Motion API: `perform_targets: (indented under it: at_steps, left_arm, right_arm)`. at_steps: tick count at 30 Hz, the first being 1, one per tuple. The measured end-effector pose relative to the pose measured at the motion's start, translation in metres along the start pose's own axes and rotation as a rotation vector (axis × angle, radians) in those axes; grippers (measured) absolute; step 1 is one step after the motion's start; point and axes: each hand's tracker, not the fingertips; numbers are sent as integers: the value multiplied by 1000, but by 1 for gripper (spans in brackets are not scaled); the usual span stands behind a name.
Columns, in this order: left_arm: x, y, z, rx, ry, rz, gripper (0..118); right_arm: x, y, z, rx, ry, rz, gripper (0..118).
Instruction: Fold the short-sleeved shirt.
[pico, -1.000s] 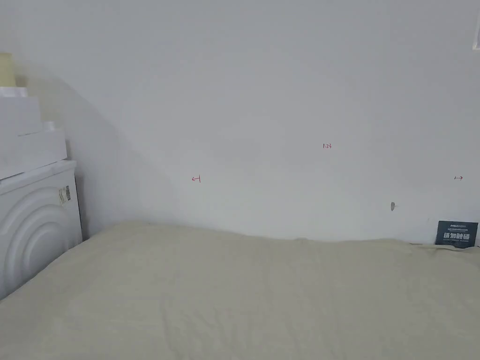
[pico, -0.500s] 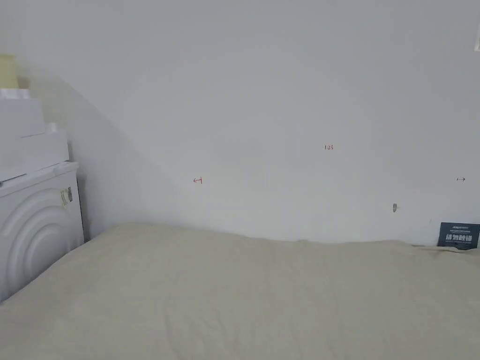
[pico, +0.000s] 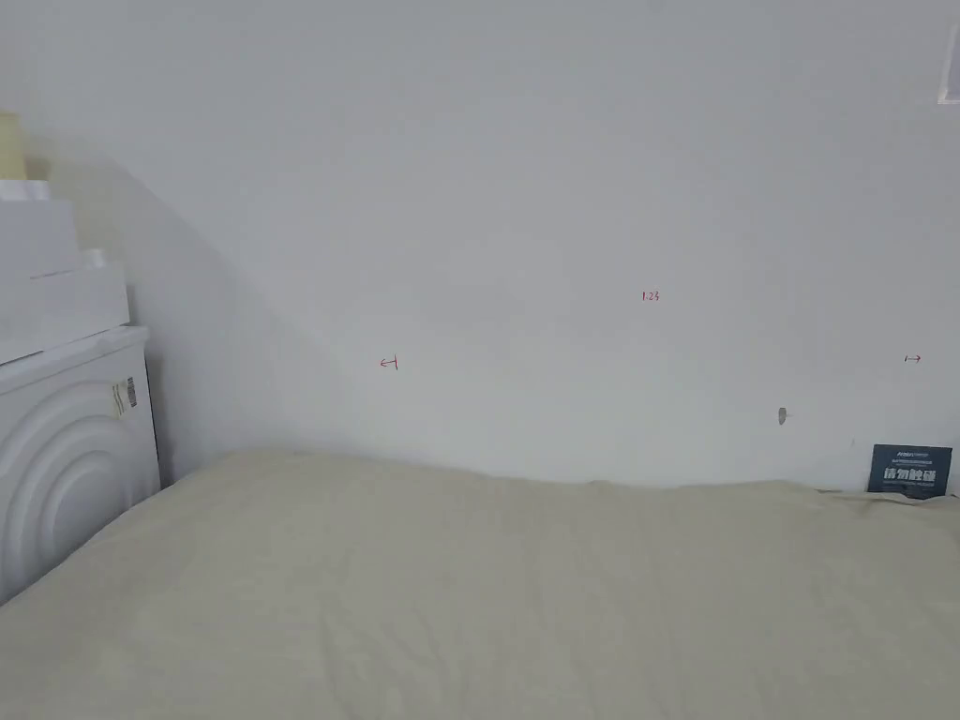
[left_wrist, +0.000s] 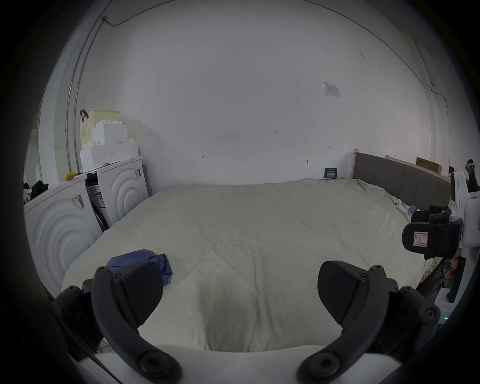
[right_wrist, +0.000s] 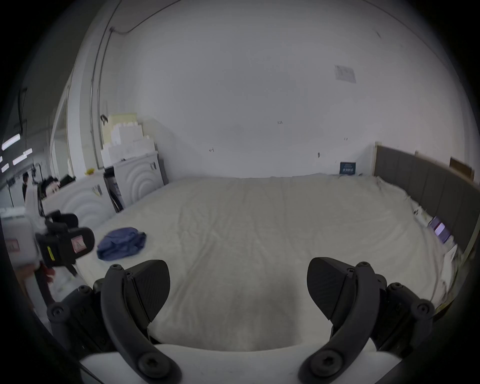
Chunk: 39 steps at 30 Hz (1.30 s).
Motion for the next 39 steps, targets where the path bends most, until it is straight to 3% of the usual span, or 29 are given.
perform_targets:
  at_steps: [3,7,13,15,26,31,35,39]
  left_arm:
    - [-1,5,-1,1,-9,0,118]
    - [0,12,-7,0,-19,15,118]
    - [4,19,-21,-31,-24,30,118]
    - [3,20,-23,-35,-33,36,118]
    - [5,23,-26,-36,-37,25,118]
    - [7,22,-27,-35,-36,8,118]
    - [6,21,-27,-41,-41,11,118]
    - [4,21,-25,-40,-30,6,118]
  right_arm:
    - [-3,7,-6,-26,-63,7,108]
    - [-13,10,-15,-44,-133,80,108]
    - [-28,9,-19,-64,-106,108,108]
    - [-30,9,-17,0,-35,124,108]
    - [-31,24,-16,-2,-31,45,108]
    - [-30,20,-23,-27,-58,62,108]
    - [-31,14,-25,-19,-80,31,108]
    - [-27,12,-22,-33,-85,67,108]
